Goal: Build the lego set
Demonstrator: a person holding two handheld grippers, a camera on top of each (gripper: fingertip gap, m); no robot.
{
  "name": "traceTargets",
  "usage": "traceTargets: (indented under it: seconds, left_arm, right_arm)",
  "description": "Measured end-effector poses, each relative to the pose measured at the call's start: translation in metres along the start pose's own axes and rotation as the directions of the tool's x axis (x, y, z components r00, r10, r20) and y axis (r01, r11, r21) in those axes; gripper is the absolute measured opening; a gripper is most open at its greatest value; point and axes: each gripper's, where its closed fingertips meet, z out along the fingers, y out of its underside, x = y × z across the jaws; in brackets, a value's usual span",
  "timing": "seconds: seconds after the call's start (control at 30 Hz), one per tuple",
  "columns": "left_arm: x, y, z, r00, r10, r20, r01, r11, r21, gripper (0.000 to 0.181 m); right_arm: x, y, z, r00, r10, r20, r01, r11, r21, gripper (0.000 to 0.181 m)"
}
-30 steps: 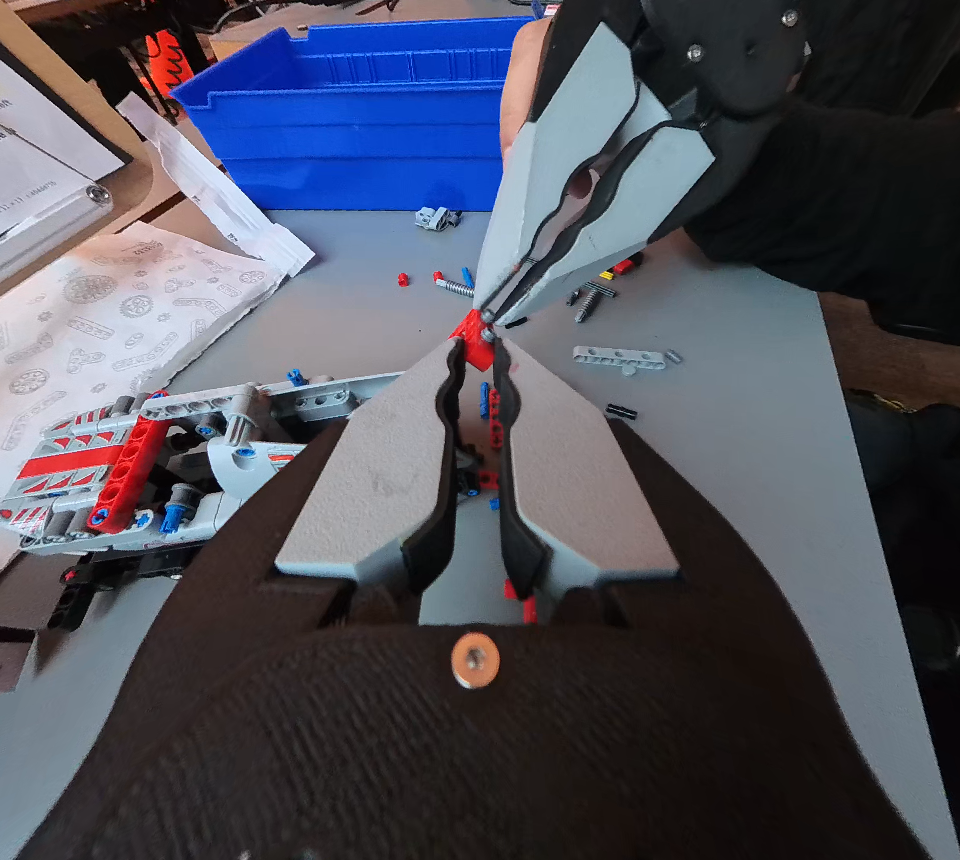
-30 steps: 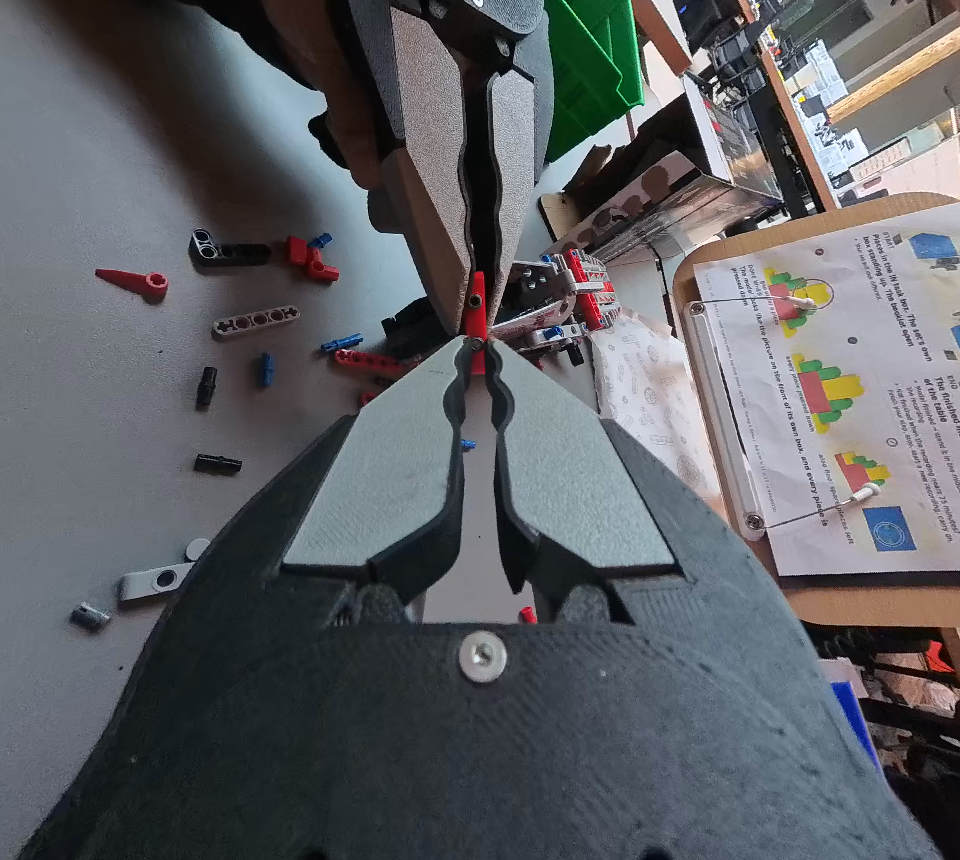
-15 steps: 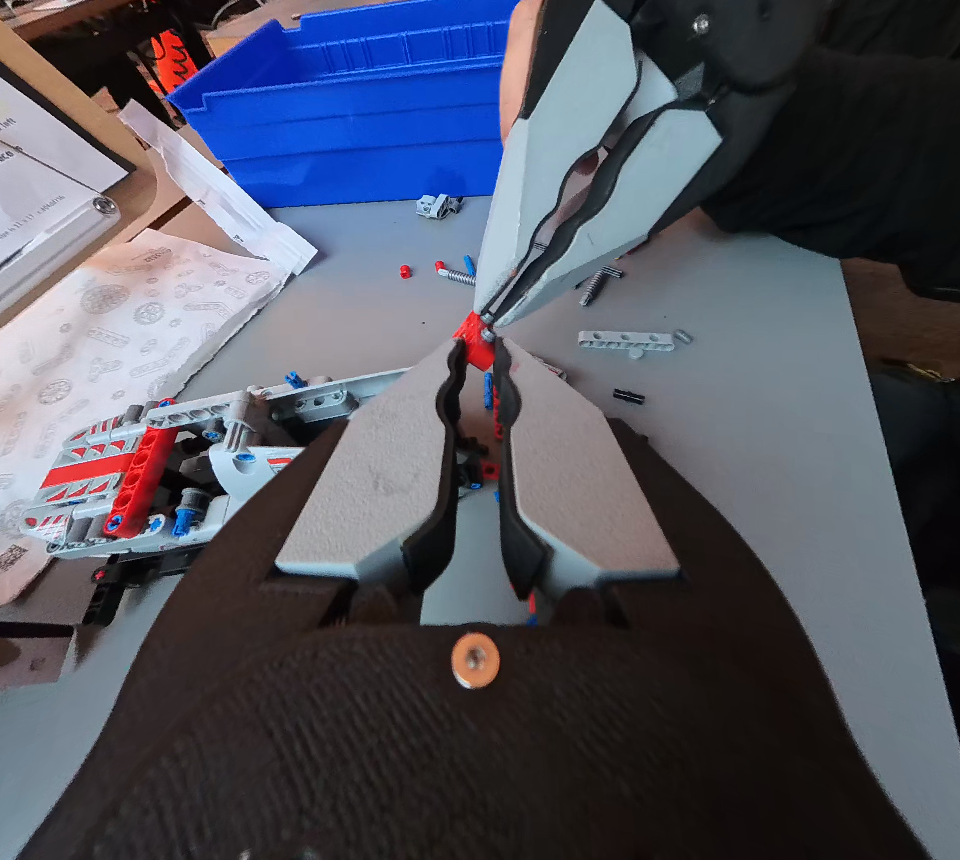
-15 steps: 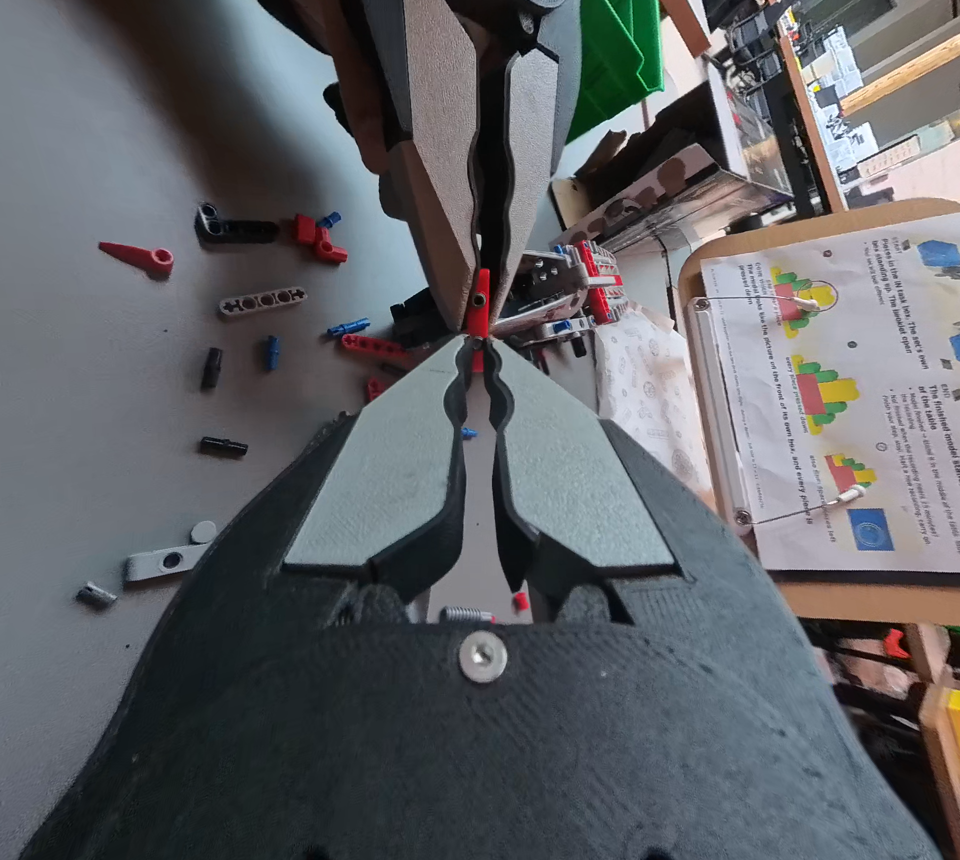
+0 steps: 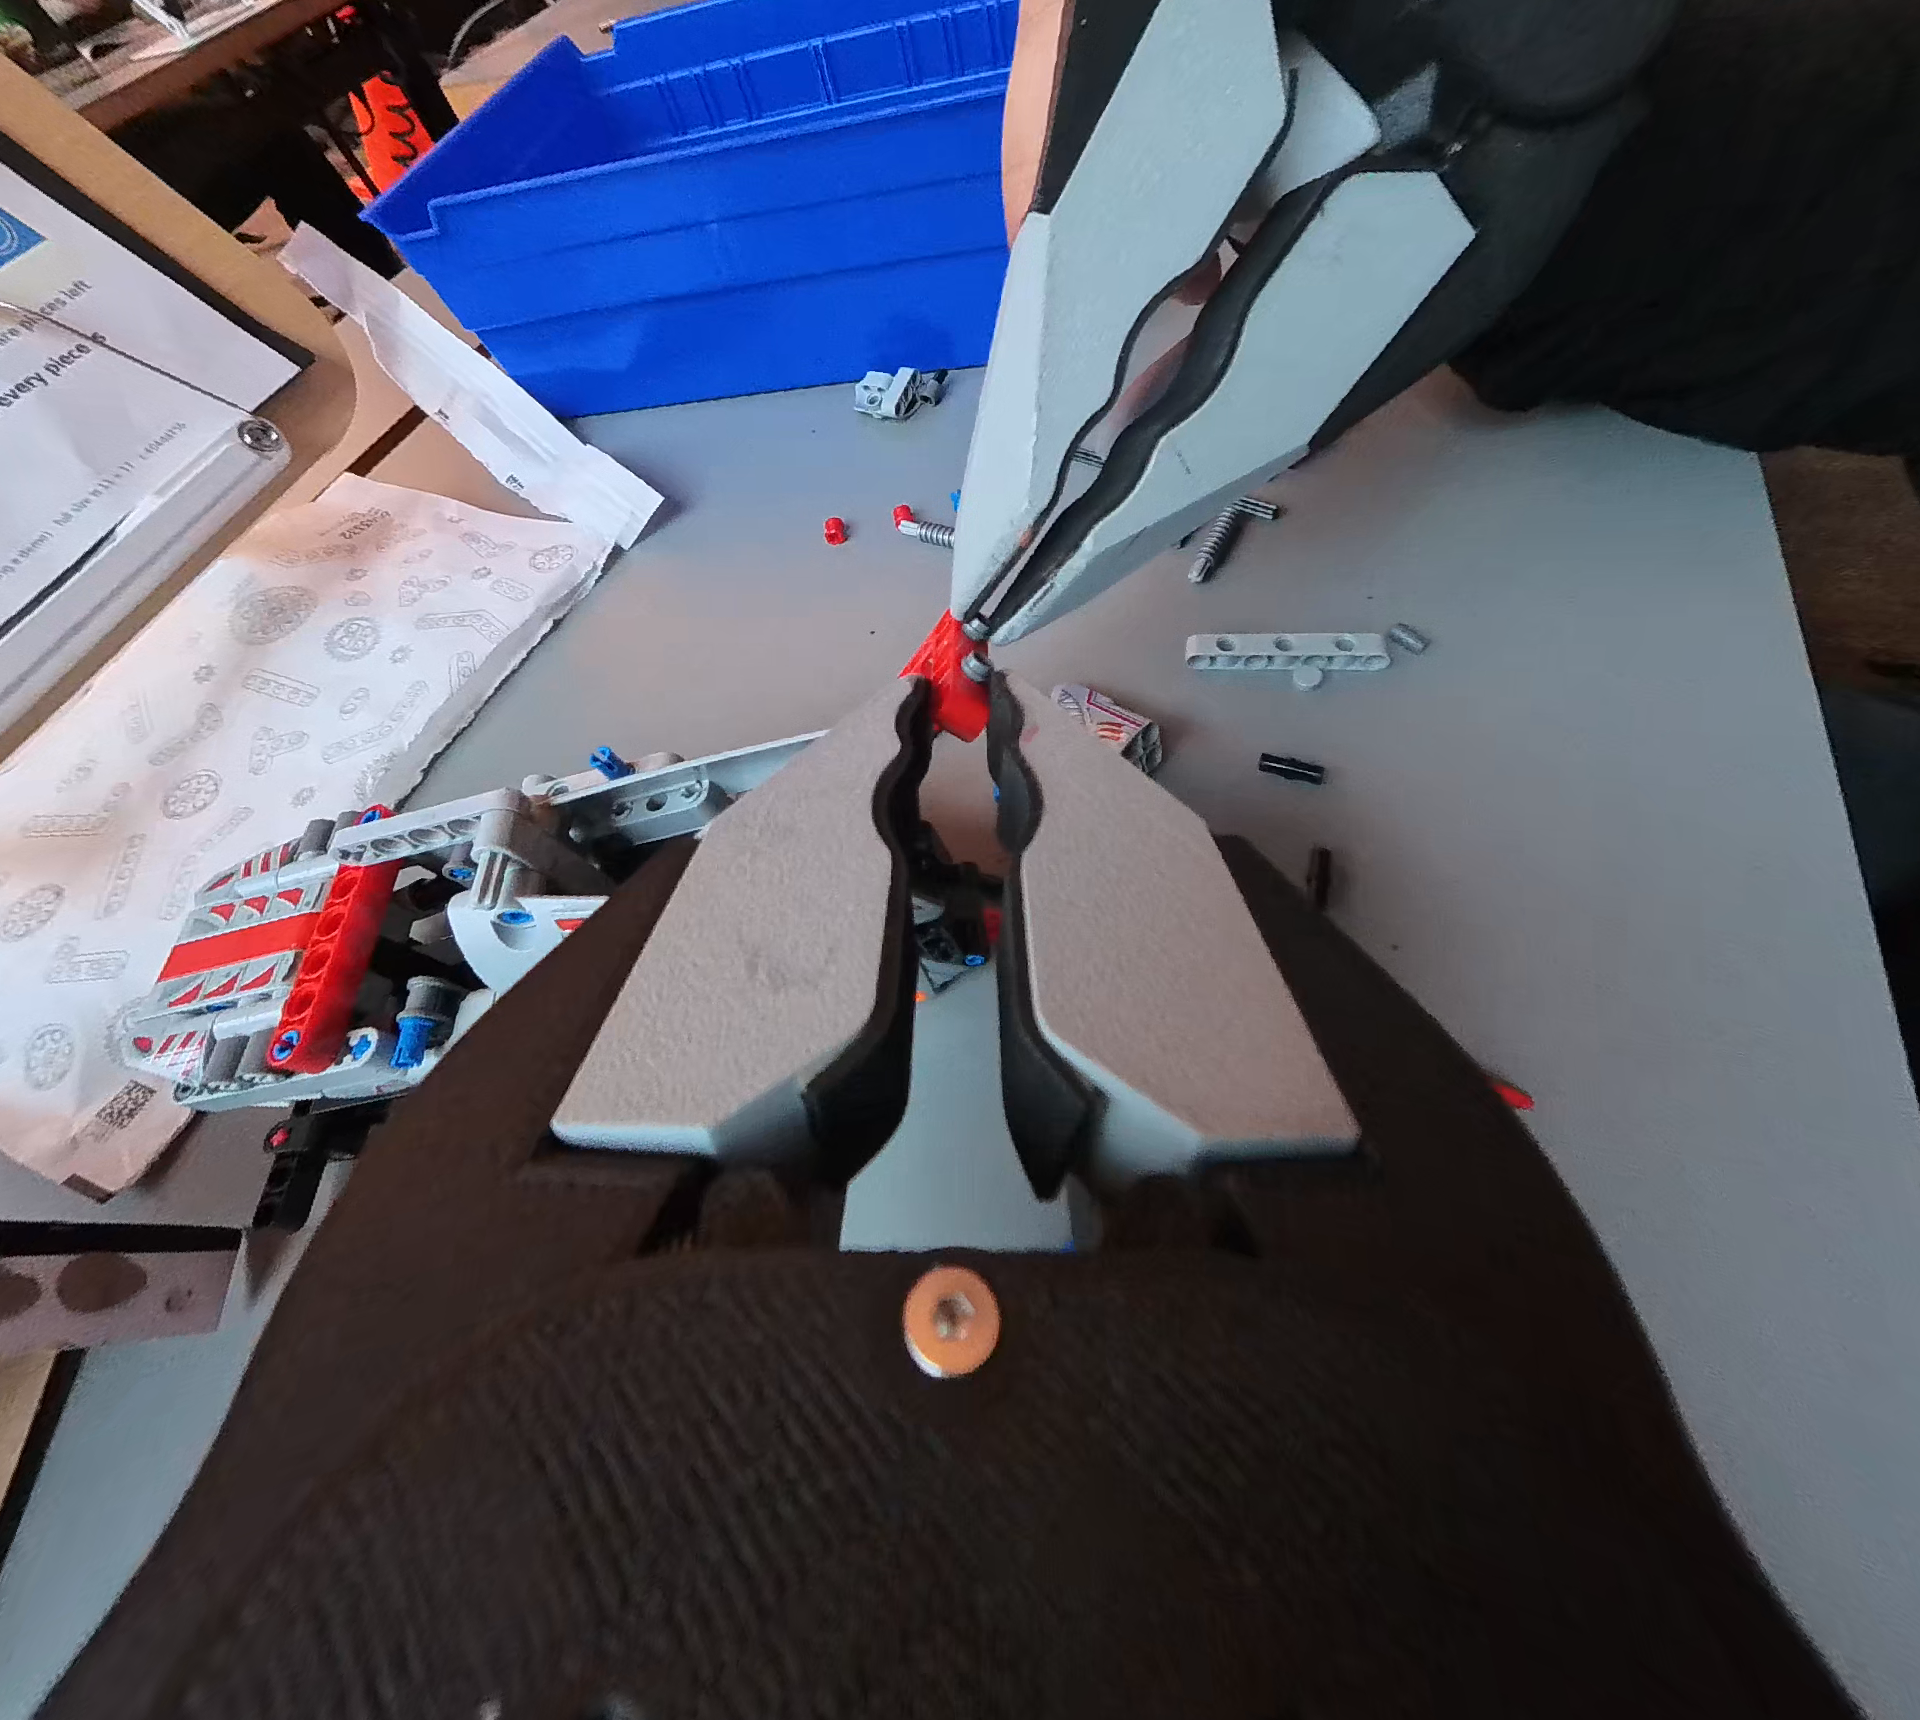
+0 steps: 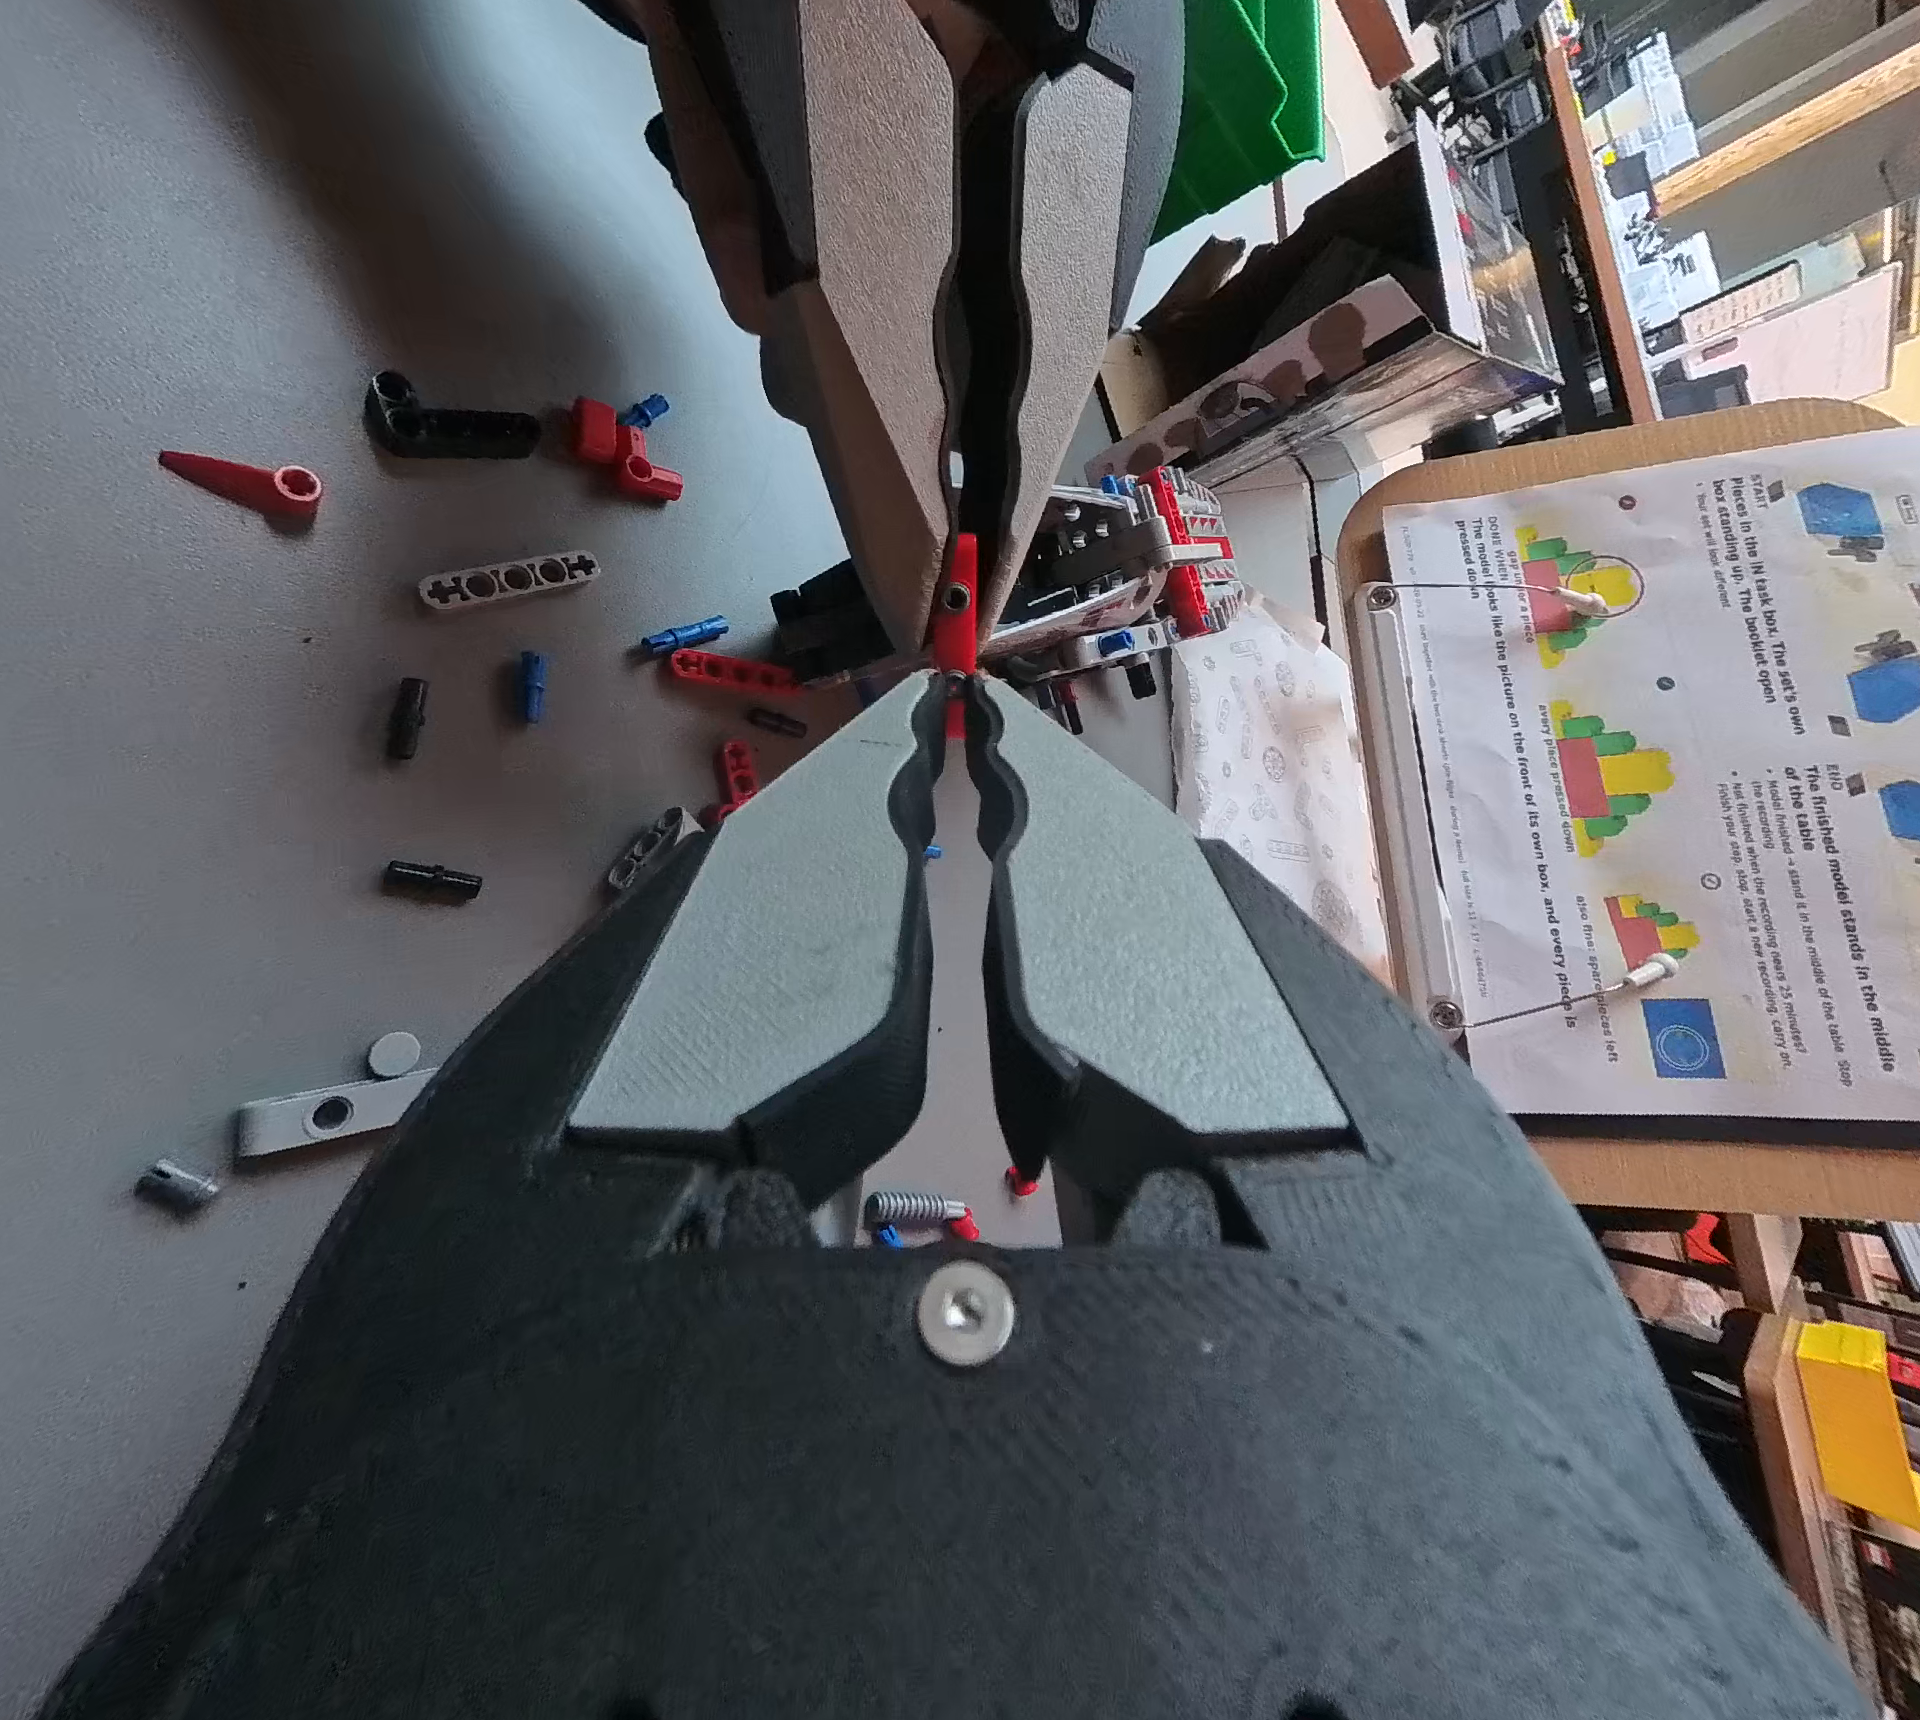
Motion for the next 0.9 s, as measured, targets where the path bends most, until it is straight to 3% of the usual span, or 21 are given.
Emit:
traceTargets:
  seconds: [0.4,0.47,0.57,0.9]
  left_arm:
    - [-0.002,0.002,0.000,1.000,-0.017,0.009,0.017,1.000,-0.013,0.008]
    - [-0.011,0.011,0.000,0.999,0.000,0.044,0.002,0.999,-0.045,0.008]
    - [-0.005,-0.007,-0.005,0.988,-0.143,-0.065,0.147,0.987,0.064,0.008]
    - [0.002,-0.005,-0.002,0.990,-0.120,-0.077,0.124,0.991,0.055,0.008]
  right_arm:
    - [0.001,0.000,-0.001,1.000,-0.005,-0.011,0.005,1.000,-0.004,0.000]
    - [0.006,-0.007,-0.008,1.000,0.011,-0.026,-0.009,0.999,0.051,0.000]
    - [0.008,-0.015,-0.013,0.998,0.064,-0.001,-0.063,0.990,0.122,0.000]
    - [0.004,-0.007,-0.002,0.997,0.070,0.012,-0.071,0.994,0.089,0.005]
